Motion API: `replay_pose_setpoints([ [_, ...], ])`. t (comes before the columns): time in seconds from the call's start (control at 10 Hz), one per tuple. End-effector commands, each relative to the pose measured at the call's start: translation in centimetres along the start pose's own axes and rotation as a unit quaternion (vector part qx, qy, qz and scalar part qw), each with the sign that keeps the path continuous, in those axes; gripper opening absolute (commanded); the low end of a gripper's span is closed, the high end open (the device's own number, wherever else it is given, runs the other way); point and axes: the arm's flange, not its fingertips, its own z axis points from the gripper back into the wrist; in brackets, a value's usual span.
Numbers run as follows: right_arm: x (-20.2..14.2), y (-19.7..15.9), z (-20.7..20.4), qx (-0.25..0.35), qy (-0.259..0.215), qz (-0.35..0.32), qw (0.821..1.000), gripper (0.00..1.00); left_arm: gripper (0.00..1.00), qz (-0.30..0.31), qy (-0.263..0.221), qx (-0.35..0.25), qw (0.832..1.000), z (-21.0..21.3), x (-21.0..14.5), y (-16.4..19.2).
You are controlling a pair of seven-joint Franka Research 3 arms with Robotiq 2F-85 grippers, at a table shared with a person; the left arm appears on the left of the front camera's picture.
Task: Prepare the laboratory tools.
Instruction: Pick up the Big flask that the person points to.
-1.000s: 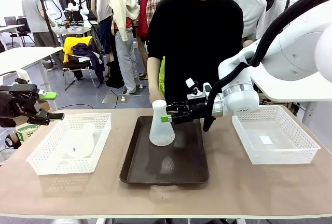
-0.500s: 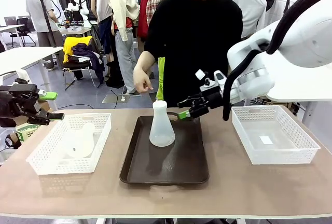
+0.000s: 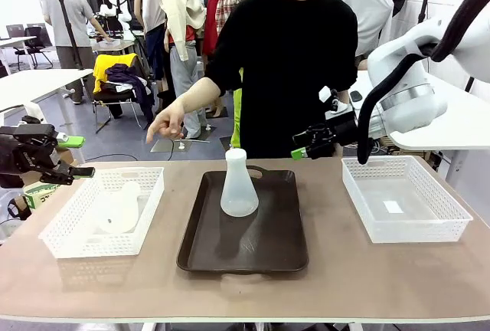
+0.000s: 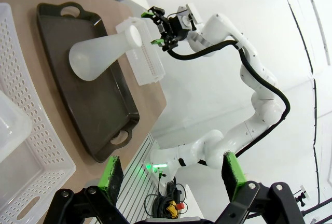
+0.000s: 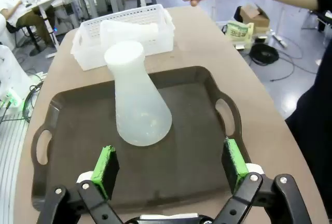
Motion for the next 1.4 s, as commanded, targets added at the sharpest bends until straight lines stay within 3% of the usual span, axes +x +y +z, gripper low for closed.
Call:
replay_pose_setpoints([
  [0.0, -0.7, 1.3, -0.4, -0.015, -0.014, -0.003, 1.000, 1.00, 1.00, -0.004, 0.001, -0.003, 1.000, 0.2, -0.1, -0.2],
  [0.8, -0.3, 0.4, 0.2, -0.004, -0.002, -0.006, 1.000, 1.00, 1.00, 0.000, 0.000, 0.000, 1.000, 0.0, 0.0, 0.0],
  [1.1, -0.3, 0.4, 0.2, -0.004, -0.002, -0.006, 1.000, 1.00, 1.00, -0.072, 0.007, 0.177, 0.981, 1.1, 2.4, -4.3],
  [1.2, -0.3, 0.4, 0.2, -0.004, -0.002, -0.006, 1.000, 1.00, 1.00, -0.094, 0.026, 0.234, 0.967, 0.8, 3.7, -5.5],
  [1.3, -0.3, 0.4, 0.2, -0.004, -0.002, -0.006, 1.000, 1.00, 1.00, -0.101, 0.069, 0.321, 0.939, 0.0, 5.2, -6.3],
])
